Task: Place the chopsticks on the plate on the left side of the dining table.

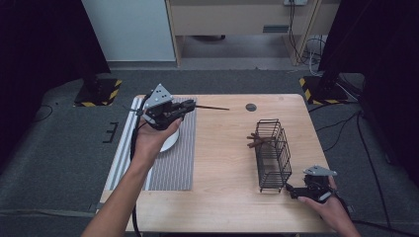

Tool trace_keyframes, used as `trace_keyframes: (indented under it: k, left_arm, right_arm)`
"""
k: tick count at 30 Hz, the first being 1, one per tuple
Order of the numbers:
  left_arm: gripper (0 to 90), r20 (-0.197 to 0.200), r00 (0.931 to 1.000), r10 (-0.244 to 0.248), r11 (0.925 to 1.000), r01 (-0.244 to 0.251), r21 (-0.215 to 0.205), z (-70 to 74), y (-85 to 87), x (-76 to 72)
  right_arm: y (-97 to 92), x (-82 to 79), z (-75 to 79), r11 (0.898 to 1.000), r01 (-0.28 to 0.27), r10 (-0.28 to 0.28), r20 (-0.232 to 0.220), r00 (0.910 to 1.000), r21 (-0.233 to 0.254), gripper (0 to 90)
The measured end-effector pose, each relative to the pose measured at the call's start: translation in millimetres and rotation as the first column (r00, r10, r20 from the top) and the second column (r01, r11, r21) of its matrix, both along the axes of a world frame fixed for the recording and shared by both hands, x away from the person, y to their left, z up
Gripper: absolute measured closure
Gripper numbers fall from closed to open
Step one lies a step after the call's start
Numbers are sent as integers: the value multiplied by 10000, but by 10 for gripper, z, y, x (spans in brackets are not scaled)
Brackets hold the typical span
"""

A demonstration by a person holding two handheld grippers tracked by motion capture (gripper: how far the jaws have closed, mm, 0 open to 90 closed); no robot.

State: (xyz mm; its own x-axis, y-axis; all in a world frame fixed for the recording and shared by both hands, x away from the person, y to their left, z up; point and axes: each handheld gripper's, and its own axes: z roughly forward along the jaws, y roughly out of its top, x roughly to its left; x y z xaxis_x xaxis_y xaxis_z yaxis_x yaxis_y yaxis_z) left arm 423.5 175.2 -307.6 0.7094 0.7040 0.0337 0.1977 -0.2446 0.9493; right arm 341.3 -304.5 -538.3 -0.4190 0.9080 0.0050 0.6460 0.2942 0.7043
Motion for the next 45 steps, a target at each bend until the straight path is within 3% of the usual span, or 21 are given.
trace_keyframes:
  k: [4,24,31,38,45]
  left_arm:
    - [831,-61,9996,264,9991,-262,321,-84,79,31]
    - [831,-384,9969,681,9965,-661,504,-336,275,173]
    - [830,-453,9953,854,9957,-836,390,-375,341,217]
    - [831,-512,9936,1003,9936,-974,576,-433,404,218]
    - [830,-847,9884,1263,9906,-1211,634,-574,561,254]
  right_arm:
    - [0,0,0,10000,0,0,1,10000,0,4]
    - [0,-1,0,10000,2,-2,-1,10000,0,4]
    - [0,-1,-1,10000,4,-4,0,10000,-1,4]
    - [0,-1,-1,10000,7,-7,0,10000,0,4]
    - [-11,-31,0,10000,60,-60,15,10000,-21,6]
